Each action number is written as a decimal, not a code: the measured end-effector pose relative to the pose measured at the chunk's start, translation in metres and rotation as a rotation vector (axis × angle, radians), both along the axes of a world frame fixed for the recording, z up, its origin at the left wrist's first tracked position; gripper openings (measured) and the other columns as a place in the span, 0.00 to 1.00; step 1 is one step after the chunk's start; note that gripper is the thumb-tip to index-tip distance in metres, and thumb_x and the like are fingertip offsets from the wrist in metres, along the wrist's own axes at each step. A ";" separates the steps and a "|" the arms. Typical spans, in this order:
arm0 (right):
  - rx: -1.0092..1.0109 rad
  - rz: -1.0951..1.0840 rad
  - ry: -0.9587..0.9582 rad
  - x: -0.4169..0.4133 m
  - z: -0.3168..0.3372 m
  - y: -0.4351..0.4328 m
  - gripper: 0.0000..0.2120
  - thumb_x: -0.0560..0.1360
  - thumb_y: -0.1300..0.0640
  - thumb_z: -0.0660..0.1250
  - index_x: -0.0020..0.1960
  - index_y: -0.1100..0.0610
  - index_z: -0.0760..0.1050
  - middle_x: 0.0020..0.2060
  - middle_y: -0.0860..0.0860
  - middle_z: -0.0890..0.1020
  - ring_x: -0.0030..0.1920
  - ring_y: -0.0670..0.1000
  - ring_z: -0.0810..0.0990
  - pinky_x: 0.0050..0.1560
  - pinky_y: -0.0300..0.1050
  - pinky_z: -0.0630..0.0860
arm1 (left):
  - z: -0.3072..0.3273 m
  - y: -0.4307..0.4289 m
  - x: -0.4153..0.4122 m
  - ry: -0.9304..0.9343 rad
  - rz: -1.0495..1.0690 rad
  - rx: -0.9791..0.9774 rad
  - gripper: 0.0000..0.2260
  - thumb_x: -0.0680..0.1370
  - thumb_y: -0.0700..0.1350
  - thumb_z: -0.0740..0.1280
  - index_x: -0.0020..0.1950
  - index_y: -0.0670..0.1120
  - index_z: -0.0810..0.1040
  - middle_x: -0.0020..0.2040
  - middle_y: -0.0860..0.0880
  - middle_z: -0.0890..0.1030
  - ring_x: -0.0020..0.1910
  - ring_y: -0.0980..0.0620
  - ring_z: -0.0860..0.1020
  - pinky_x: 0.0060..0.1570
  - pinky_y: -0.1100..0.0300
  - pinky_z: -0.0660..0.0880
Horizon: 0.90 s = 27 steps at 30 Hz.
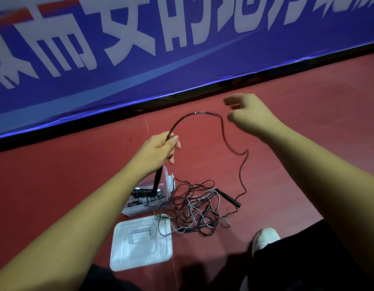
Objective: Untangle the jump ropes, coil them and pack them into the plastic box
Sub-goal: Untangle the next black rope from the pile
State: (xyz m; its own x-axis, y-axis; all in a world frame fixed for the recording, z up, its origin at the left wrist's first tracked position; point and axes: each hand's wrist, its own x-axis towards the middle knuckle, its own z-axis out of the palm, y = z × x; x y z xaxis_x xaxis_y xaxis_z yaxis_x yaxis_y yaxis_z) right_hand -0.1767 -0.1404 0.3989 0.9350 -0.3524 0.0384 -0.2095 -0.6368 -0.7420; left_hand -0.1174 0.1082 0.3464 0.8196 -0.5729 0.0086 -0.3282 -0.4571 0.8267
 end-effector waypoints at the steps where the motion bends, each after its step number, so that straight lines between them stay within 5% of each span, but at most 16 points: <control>1: 0.052 0.107 -0.004 -0.003 0.002 0.007 0.22 0.72 0.65 0.65 0.64 0.56 0.78 0.59 0.50 0.82 0.61 0.48 0.79 0.65 0.47 0.74 | 0.003 -0.002 -0.002 0.007 -0.015 0.002 0.12 0.84 0.45 0.58 0.43 0.46 0.76 0.25 0.55 0.70 0.29 0.53 0.76 0.40 0.57 0.72; 3: 0.204 0.349 0.029 -0.010 0.005 0.027 0.16 0.77 0.61 0.66 0.64 0.56 0.78 0.56 0.49 0.84 0.59 0.49 0.81 0.64 0.48 0.75 | 0.006 -0.005 -0.006 0.027 -0.080 0.018 0.12 0.84 0.45 0.59 0.43 0.47 0.76 0.25 0.55 0.70 0.27 0.53 0.74 0.39 0.55 0.70; 6: 0.063 0.608 0.185 -0.019 0.000 0.048 0.12 0.80 0.49 0.65 0.55 0.55 0.81 0.41 0.50 0.86 0.45 0.50 0.85 0.50 0.49 0.79 | 0.008 -0.005 -0.009 0.009 -0.125 0.093 0.11 0.83 0.43 0.60 0.42 0.47 0.77 0.27 0.53 0.73 0.29 0.52 0.74 0.40 0.55 0.71; 8: 0.071 0.631 0.153 -0.018 -0.005 0.052 0.10 0.80 0.52 0.65 0.46 0.57 0.80 0.28 0.51 0.80 0.29 0.52 0.78 0.34 0.49 0.76 | 0.009 -0.001 -0.009 0.037 -0.145 0.082 0.10 0.82 0.43 0.62 0.44 0.46 0.79 0.29 0.51 0.76 0.31 0.52 0.77 0.42 0.55 0.73; 10: 0.278 0.495 0.016 -0.013 -0.002 0.047 0.10 0.81 0.58 0.64 0.43 0.61 0.79 0.23 0.50 0.70 0.23 0.48 0.67 0.27 0.40 0.66 | 0.008 0.005 -0.007 0.155 -0.178 0.027 0.06 0.81 0.44 0.66 0.46 0.43 0.79 0.32 0.48 0.78 0.34 0.51 0.80 0.45 0.54 0.76; 13: 0.528 0.191 -0.198 -0.001 0.004 0.029 0.12 0.80 0.61 0.64 0.39 0.62 0.77 0.20 0.46 0.65 0.22 0.47 0.63 0.26 0.38 0.59 | 0.002 0.012 -0.005 0.358 -0.178 -0.006 0.02 0.79 0.40 0.68 0.49 0.41 0.78 0.33 0.46 0.76 0.34 0.47 0.77 0.42 0.52 0.78; 17: 0.479 -0.039 -0.224 0.008 -0.009 0.008 0.14 0.81 0.58 0.63 0.37 0.58 0.77 0.21 0.47 0.67 0.23 0.48 0.63 0.28 0.40 0.59 | 0.000 0.010 -0.008 0.516 -0.086 -0.137 0.04 0.82 0.39 0.62 0.48 0.41 0.74 0.27 0.50 0.66 0.23 0.53 0.65 0.26 0.62 0.66; 22: 0.381 0.126 -0.143 0.004 -0.016 0.019 0.12 0.80 0.58 0.64 0.39 0.57 0.80 0.25 0.51 0.71 0.27 0.51 0.68 0.30 0.43 0.63 | 0.012 0.004 -0.015 0.812 -0.041 -0.393 0.08 0.76 0.47 0.65 0.49 0.42 0.74 0.29 0.50 0.66 0.23 0.54 0.64 0.26 0.63 0.60; 27: 0.390 0.270 -0.110 0.002 -0.020 0.025 0.10 0.80 0.58 0.65 0.41 0.58 0.81 0.26 0.52 0.72 0.31 0.54 0.68 0.32 0.48 0.63 | 0.018 0.002 -0.016 1.014 -0.023 -0.569 0.11 0.78 0.50 0.63 0.43 0.43 0.75 0.23 0.54 0.60 0.17 0.60 0.59 0.15 0.69 0.52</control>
State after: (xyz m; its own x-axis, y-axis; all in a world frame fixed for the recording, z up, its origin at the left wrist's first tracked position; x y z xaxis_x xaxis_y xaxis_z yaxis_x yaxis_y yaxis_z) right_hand -0.1742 -0.1158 0.3790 0.9928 -0.1060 0.0557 0.0181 -0.3273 -0.9448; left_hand -0.1330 0.1103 0.3640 0.5874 -0.7121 -0.3846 0.5984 0.0622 0.7988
